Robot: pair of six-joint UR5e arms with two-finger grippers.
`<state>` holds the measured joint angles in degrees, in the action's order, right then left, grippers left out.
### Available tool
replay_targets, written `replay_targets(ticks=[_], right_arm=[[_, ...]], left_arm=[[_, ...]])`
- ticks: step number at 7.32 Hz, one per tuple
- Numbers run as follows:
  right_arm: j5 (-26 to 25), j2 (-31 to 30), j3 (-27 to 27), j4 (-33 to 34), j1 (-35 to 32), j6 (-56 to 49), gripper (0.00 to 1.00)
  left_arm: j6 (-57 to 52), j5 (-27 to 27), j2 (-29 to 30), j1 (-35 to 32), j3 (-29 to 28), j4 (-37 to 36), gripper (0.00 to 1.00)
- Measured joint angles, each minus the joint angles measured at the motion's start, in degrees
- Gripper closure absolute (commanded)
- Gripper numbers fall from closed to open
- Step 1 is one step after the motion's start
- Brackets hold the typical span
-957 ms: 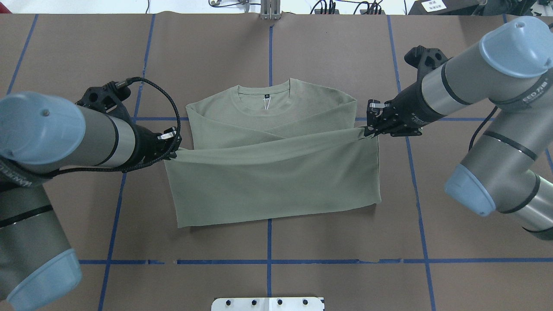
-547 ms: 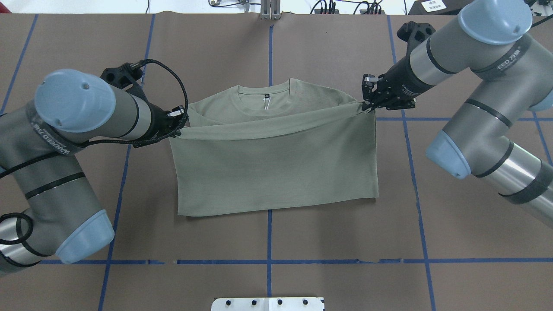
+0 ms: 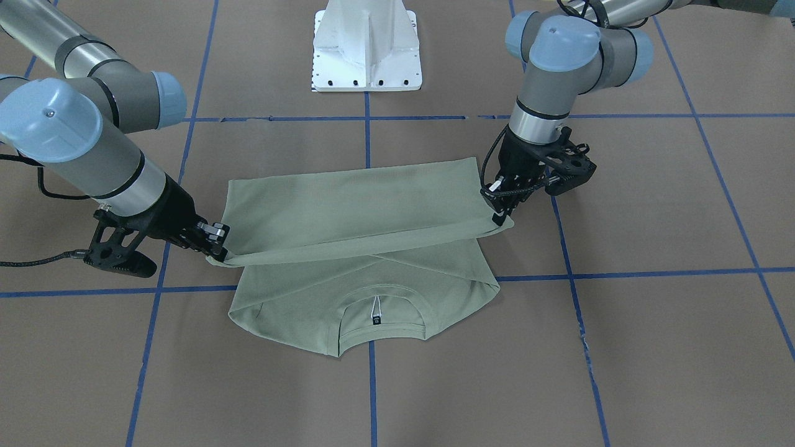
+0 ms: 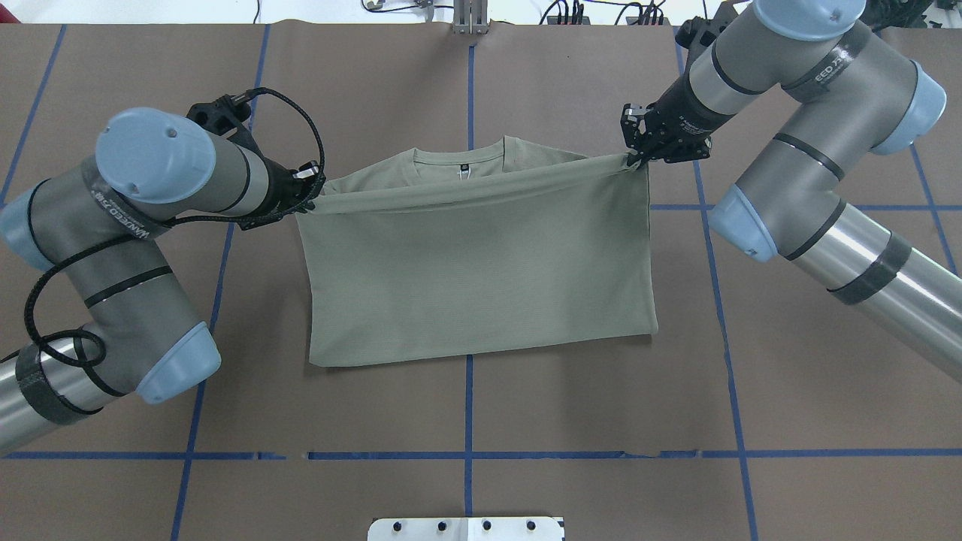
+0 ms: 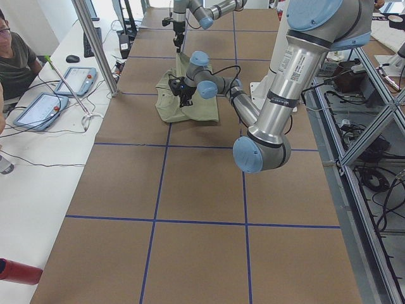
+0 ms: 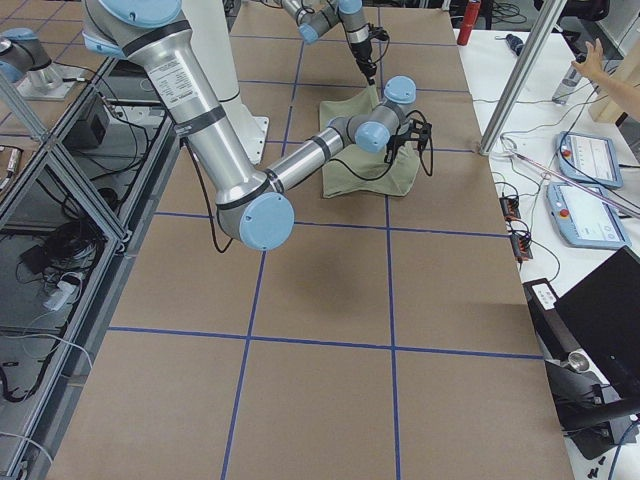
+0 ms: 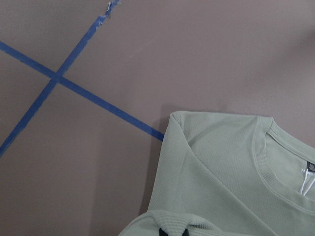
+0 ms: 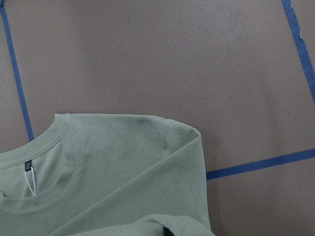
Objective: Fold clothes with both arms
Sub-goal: 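Hold the hem above the collar with both grippers and lower it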
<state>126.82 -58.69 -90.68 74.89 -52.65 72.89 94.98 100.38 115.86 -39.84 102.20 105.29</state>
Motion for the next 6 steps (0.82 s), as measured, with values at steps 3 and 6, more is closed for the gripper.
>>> replay_targets(ticks=[3,6], right_arm=[[-0.6,2.06,3.24,-0.11,0.0,-0.05,1.0],[-1.12,2.77,4.4,-0.16,0.29,-0.04,1.0]], left_arm=[[0.61,-0.13,2.7,-0.54,-5.21,1.38,1.0],[0.76,-0.43,3.66,-0.54,-8.13,1.39,1.0]])
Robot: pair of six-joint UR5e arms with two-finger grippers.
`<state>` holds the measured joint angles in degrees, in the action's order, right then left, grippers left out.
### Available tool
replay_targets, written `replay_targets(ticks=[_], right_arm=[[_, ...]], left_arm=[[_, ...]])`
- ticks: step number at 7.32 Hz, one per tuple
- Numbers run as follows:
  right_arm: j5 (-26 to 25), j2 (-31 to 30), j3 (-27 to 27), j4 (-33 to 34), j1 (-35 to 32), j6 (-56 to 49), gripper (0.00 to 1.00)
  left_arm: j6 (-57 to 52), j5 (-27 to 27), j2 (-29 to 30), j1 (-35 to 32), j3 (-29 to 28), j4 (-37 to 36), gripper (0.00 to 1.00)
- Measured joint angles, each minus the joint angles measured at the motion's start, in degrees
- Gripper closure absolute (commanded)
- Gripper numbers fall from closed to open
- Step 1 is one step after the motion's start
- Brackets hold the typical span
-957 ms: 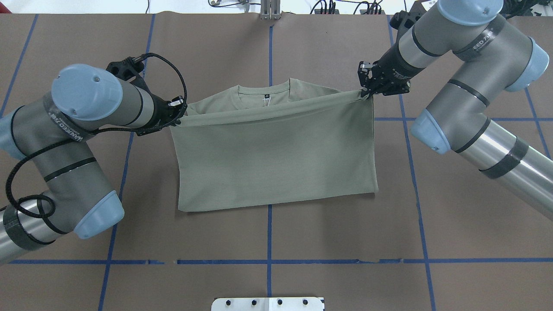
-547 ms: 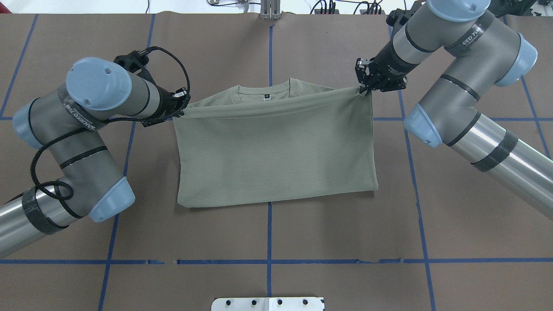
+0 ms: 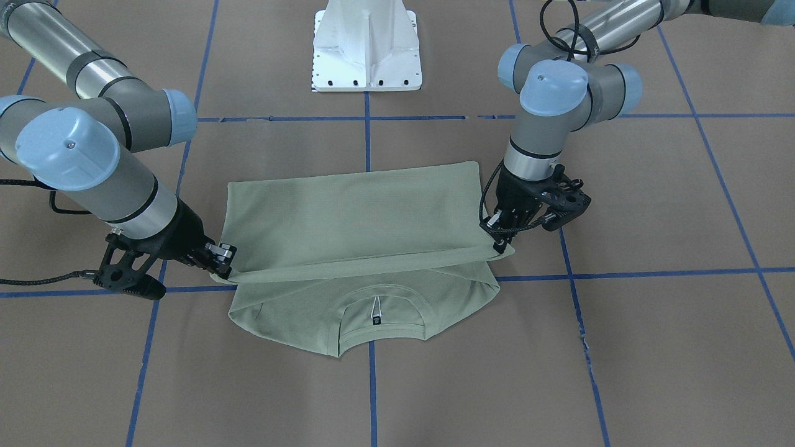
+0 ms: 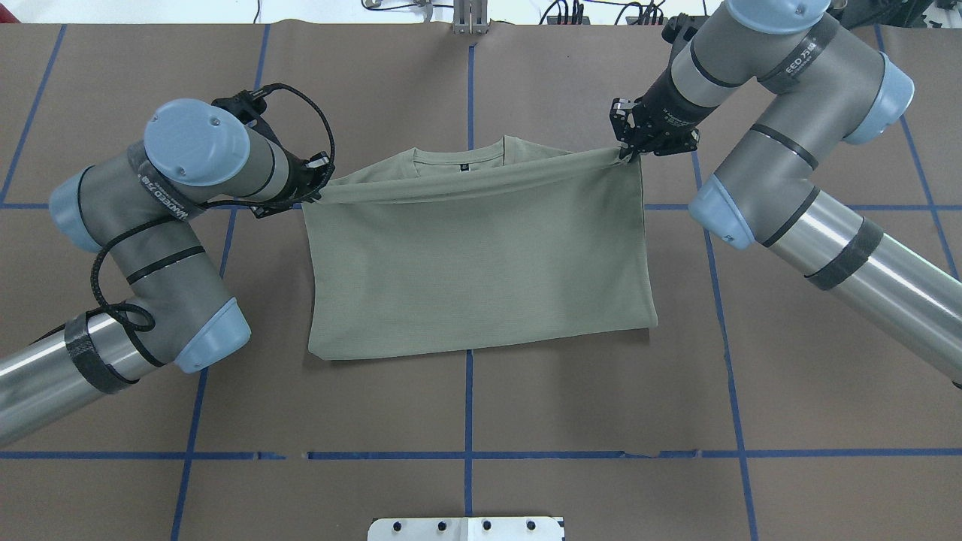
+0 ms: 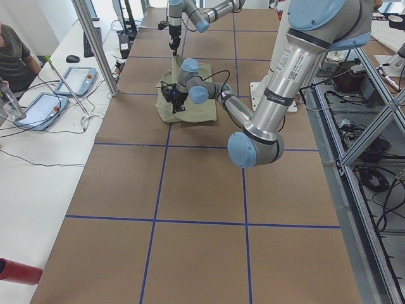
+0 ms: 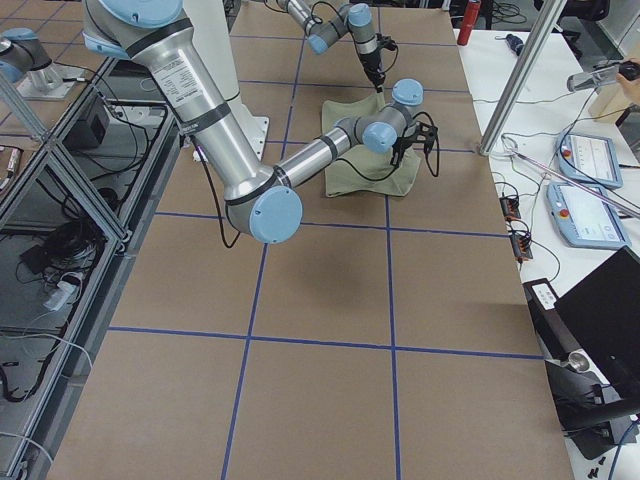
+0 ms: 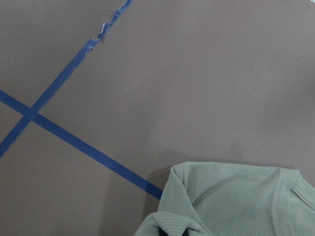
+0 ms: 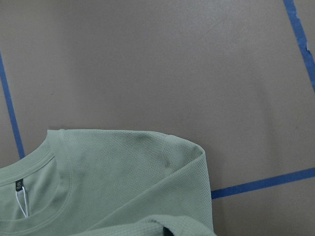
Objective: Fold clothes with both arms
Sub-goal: 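Hold the hem above the collar with both grippers and lower it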
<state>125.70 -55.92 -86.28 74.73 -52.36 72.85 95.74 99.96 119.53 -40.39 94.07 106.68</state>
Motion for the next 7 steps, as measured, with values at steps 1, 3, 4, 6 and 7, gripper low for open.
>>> replay_targets(ticks=[1,3,4,6,7], right_arm=[[-0.2,0.13,0.03,-0.01,0.08,0.01,1.0],[-0.88,0.94,0.53,0.03,0.14,0.01,1.0],[-1.11,1.76,1.38,0.05,0.14,0.01,1.0],[-1.26,3.55,3.48,0.06,0.15,-0.01,1.0],[-1.32,3.89,4.04,0.05,0.15,-0.05,1.0]], left_arm=[[0.08,-0.02,0.84,0.03,-1.04,-0.02,1.0],[0.14,-0.02,2.33,0.04,-2.06,-0.04,1.0],[0.14,-0.02,2.64,0.04,-2.17,-0.06,1.0],[0.14,-0.02,2.78,-0.49,-2.24,-0.07,1.0],[0.14,-0.02,2.81,-0.99,-2.31,-0.07,1.0]])
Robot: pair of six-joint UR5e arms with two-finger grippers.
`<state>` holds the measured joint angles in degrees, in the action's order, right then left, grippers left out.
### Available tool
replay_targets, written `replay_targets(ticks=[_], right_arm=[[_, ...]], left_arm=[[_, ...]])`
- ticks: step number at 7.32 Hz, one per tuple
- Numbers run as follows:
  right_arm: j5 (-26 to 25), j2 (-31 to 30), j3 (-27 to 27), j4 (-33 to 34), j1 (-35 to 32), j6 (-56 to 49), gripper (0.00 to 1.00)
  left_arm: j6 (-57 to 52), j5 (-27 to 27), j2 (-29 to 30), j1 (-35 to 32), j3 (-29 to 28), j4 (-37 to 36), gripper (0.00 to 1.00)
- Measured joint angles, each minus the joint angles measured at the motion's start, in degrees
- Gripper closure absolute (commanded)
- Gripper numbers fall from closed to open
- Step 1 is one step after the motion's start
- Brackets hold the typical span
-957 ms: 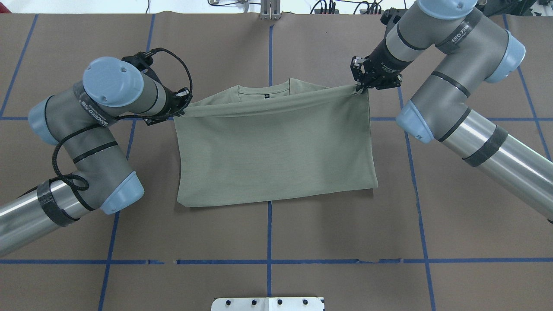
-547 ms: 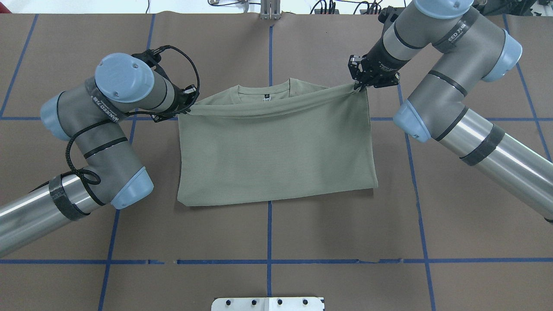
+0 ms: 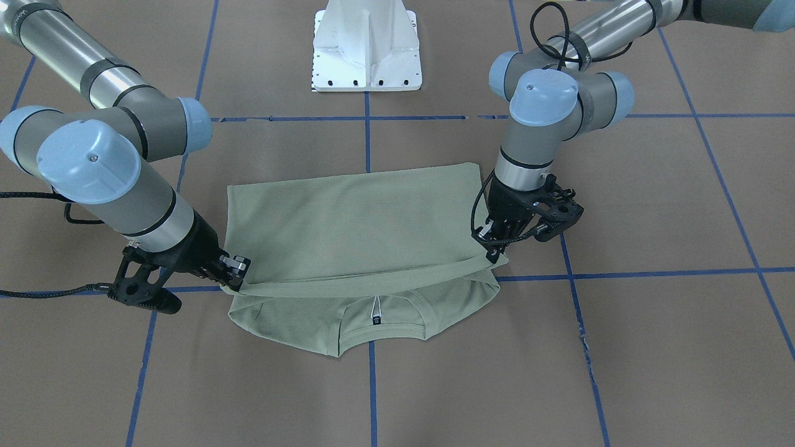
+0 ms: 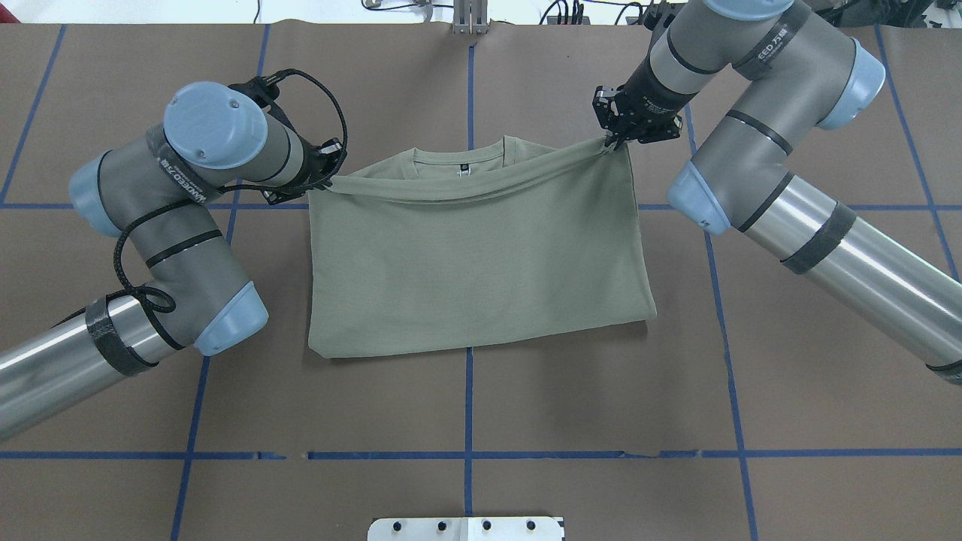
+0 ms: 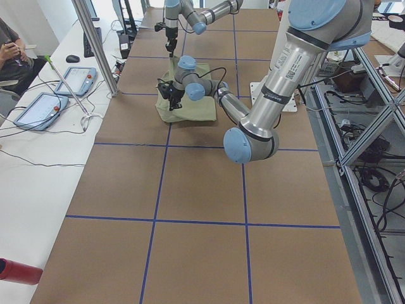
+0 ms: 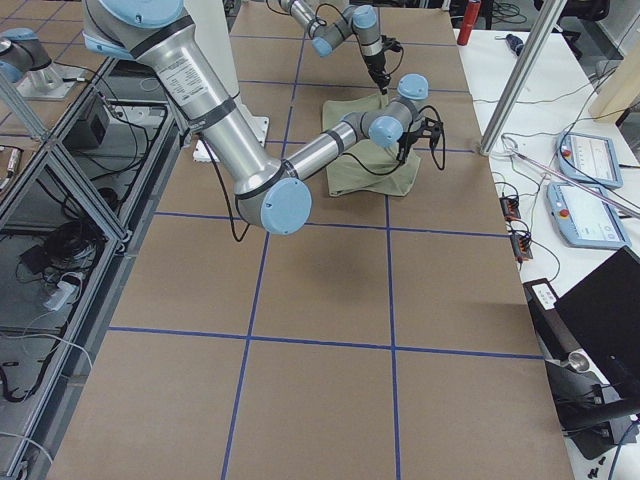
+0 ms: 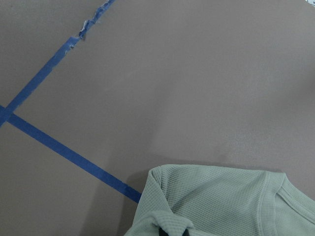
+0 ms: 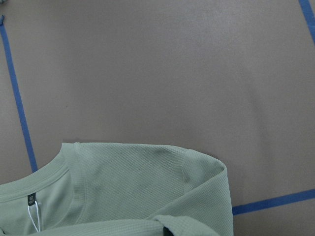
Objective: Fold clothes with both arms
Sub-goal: 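Hold the hem above the collar with both grippers and lower it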
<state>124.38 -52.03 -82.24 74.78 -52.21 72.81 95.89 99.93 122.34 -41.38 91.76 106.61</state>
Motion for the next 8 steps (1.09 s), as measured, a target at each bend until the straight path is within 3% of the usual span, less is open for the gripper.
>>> replay_targets(ticks=[7,8], right_arm=[[-0.4,0.01,0.64,-0.07,-0.07,-0.59,1.0],[-0.38,0.05,0.6,-0.07,0.02,-0.62,1.0]], left_arm=[[-0.02,0.08,0.25,-1.08,-0.67,0.11,1.0],[-0.01,0.08,0.45,-1.0,-0.72,0.11,0.96]])
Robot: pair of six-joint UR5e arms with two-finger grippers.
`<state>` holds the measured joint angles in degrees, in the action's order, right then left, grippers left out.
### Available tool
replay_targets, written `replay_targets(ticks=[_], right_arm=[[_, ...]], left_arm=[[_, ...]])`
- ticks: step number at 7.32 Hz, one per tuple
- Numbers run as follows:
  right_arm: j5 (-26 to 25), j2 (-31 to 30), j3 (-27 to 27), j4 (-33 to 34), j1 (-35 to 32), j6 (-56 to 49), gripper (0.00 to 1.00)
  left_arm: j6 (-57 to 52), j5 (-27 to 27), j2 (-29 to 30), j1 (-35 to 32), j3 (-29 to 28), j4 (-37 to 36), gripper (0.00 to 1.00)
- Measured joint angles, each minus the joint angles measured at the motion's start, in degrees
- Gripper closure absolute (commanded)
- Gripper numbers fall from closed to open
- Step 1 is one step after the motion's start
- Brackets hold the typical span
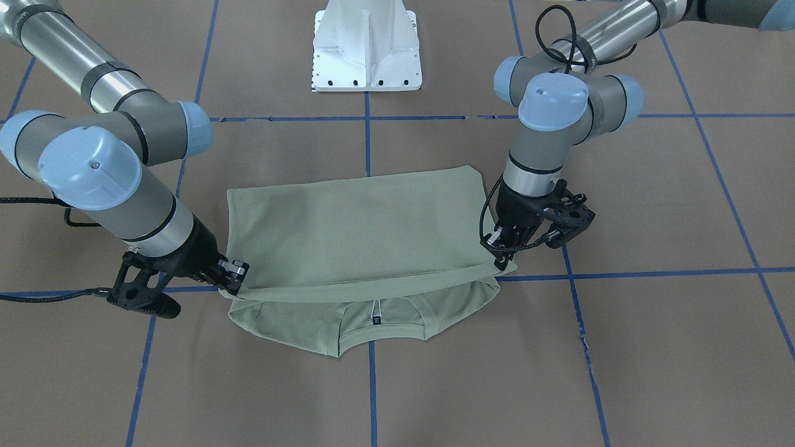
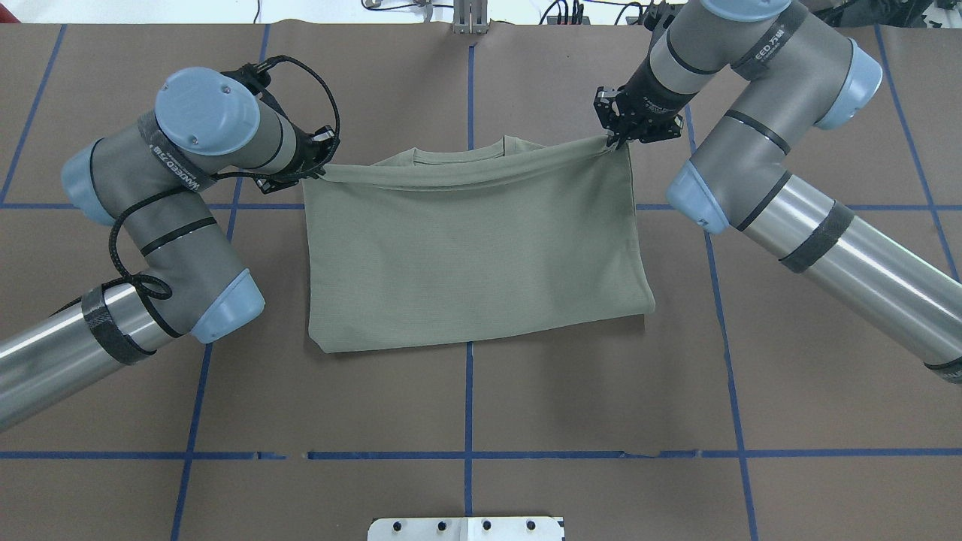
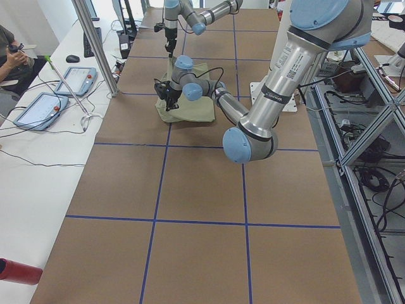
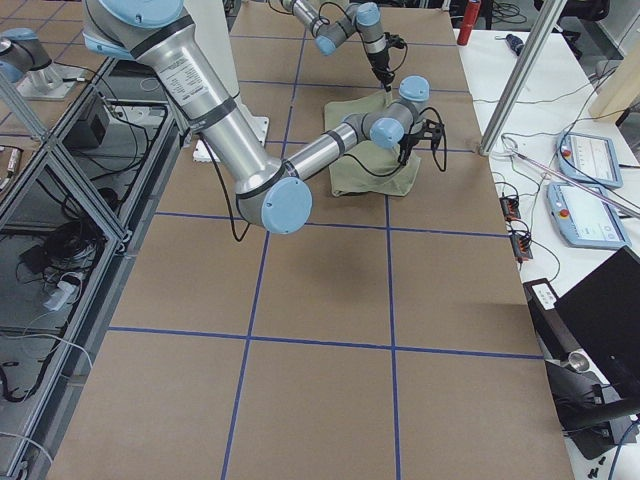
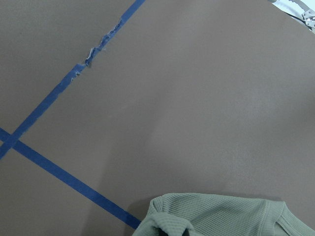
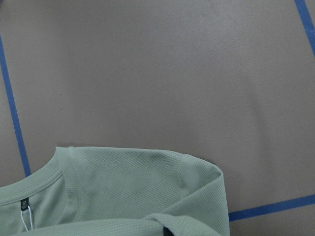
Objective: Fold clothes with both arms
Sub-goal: 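Hold the hem above the collar with both grippers and lower it, then open both grippers and raise the right gripper away from the shirt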
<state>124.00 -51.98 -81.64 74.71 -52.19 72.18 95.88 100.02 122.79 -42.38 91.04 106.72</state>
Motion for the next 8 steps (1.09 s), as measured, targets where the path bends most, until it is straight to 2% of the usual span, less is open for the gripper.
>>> replay_targets(ticks=[1,2,6,8], right_arm=[[-0.01,-0.05,0.0,-0.44,0.09,-0.02,0.52],[-0.04,-0.25,0.29,-1.68,0.22,-0.02,0.01],[-1.19,-0.69,1.48,-5.11,1.19,0.1,0.0],[-1.21,-2.19,-0.64,-5.28,1.62,0.52,0.0]], left_arm=[[0.0,0.0,0.19,0.06,-0.04,-0.01,0.35],[-0.05,-0.02,0.32,0.12,-0.18,-0.02,0.02],[-0.46,-0.08,0.3,0.18,-0.71,-0.17,0.01],[-0.64,0.09,0.31,0.09,-0.23,-0.41,0.01]])
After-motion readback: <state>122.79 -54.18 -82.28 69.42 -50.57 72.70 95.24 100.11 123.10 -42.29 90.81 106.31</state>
